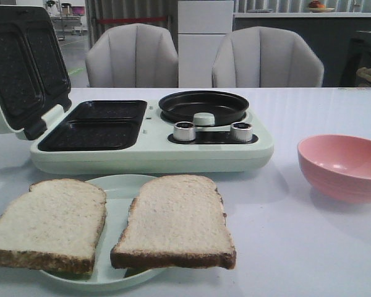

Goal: Make breakfast with bread and shrimp

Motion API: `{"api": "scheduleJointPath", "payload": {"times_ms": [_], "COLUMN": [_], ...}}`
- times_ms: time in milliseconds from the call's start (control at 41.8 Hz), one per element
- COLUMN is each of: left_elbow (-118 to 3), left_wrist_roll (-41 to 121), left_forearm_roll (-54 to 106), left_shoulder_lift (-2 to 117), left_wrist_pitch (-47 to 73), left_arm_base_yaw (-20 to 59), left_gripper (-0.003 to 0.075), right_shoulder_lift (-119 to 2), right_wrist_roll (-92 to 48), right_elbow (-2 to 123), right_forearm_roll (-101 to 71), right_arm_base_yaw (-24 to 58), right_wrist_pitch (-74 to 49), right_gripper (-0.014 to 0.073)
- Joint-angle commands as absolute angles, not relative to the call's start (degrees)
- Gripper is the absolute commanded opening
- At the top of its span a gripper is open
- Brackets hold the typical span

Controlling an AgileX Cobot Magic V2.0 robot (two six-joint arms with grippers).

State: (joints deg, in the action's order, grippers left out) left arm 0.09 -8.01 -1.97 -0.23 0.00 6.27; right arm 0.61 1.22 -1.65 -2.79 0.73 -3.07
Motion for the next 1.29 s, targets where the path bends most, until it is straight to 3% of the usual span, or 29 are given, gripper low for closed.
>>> {"api": "scheduleJointPath", "payload": {"times_ms": [0, 311, 526, 885, 1267], "left_elbow": [1.9, -0.7, -11.6, -31.3, -33.0], "left_wrist_roll": [-8.4, -8.4, -8.4, -8.4, -8.4], "left_forearm_roll": [-1.9, -2.6, -2.6, -2.6, -2.6], "left_shoulder_lift": [-1.2, -1.2, -1.0, 7.6, 21.9], "left_wrist_pitch": [-5.3, -10.6, -8.7, 8.7, 23.9], "left_arm_base_yaw": [6.4, 6.4, 6.4, 6.4, 6.4], "left_gripper": [0.0098, 0.0098, 0.0098, 0.0098, 0.0098], "right_shoulder_lift": [1.8, 1.8, 1.2, -12.0, -27.0], "right_wrist_roll": [1.1, 1.1, 1.1, 1.1, 1.1], "right_elbow": [-0.6, 3.9, 15.4, 34.5, 36.3], "right_forearm_roll": [-2.7, -2.7, -2.7, -2.7, -2.6], "right_arm_base_yaw": [0.6, 0.6, 0.6, 0.6, 0.6], "right_wrist_pitch": [3.0, 3.5, 1.9, -13.6, -26.5], "right_gripper": [0.0034, 0.0034, 0.0034, 0.0034, 0.0034]}}
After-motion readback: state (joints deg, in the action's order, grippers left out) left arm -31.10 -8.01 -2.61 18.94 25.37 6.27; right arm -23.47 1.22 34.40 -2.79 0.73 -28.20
